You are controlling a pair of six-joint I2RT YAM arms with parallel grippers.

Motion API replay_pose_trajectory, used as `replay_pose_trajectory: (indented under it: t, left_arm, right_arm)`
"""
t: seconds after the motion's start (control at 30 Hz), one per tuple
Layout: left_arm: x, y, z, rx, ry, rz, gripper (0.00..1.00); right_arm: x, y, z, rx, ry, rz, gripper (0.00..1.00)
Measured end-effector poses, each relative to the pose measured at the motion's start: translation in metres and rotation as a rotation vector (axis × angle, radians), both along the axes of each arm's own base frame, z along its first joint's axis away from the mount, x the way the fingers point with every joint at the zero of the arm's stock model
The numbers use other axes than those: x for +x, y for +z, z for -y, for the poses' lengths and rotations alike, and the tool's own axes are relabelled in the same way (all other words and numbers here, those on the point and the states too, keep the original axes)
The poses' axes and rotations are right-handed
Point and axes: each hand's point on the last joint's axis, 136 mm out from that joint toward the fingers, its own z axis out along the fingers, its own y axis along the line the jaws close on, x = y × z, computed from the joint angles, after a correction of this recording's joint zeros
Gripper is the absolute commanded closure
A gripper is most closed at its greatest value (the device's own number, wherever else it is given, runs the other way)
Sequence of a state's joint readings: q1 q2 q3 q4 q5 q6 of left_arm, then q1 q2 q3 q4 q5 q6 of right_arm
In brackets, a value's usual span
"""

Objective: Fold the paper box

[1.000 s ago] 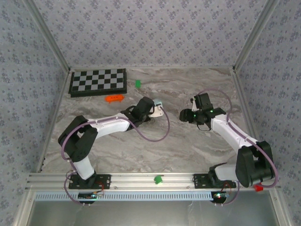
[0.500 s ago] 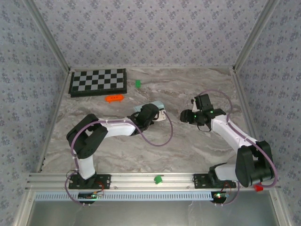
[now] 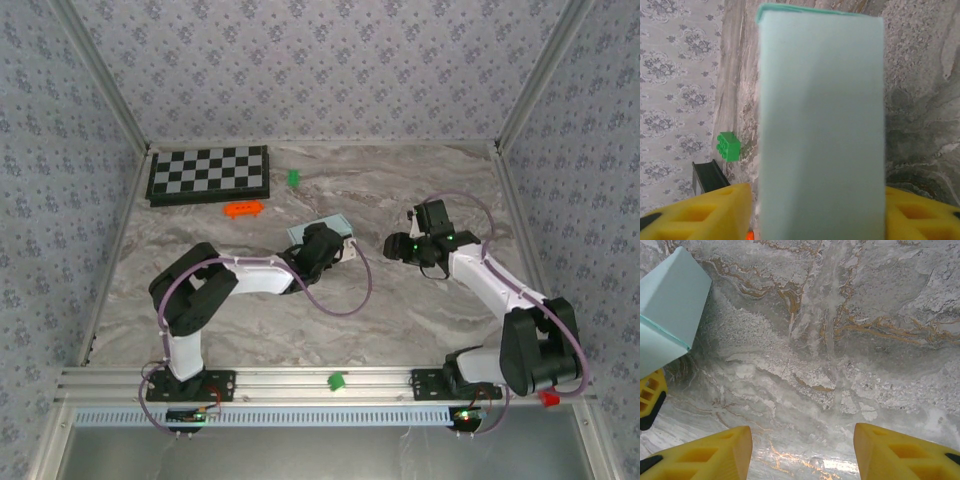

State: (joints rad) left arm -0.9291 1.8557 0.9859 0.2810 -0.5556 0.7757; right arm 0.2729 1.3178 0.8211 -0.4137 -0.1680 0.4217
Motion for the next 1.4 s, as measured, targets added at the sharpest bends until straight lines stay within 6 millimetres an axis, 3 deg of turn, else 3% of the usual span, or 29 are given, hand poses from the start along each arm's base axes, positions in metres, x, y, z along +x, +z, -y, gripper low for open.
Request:
replay_pose_trajectory:
  t: [0.17,0.53,0.63,0.77,0.97,1.17,1.3,1.4]
  left_arm:
    - [-0.001,-0.003,-0.001,-0.007,0.006,-0.006,0.21]
    - [-0.012,-0.010,-0.002,-0.015,-0.014,-0.078,0.10]
    - [-0.019,-0.009,-0.002,-0.031,-0.024,-0.116,0.01]
    - [-0.024,0.007,0.003,-0.086,-0.036,-0.155,0.01]
    - [-0.022,0.053,0.005,-0.233,-0.021,-0.164,0.01]
    - [-0.007,0.093,-0.030,-0.424,0.111,-0.186,0.01]
    - [0.007,0.116,-0.070,-0.573,0.240,-0.180,0.01]
    - [0.012,0.123,-0.106,-0.663,0.355,-0.171,0.01]
  right_arm:
    - [0.000,-0.002,0.000,-0.002,0.000,-0.006,0.42]
    - [0.000,-0.004,0.000,-0.002,0.000,-0.009,0.42]
    - [0.000,-0.006,0.000,-0.002,-0.001,-0.011,0.42]
    - [0.001,-0.009,0.000,-0.002,-0.001,-0.014,0.42]
    - [0.000,-0.013,0.001,-0.001,-0.006,-0.022,0.42]
    - [0.002,-0.015,0.004,-0.002,-0.018,-0.027,0.42]
    - [0.004,-0.015,0.011,-0.002,-0.038,-0.027,0.42]
    - [0.006,-0.014,0.017,-0.004,-0.056,-0.026,0.42]
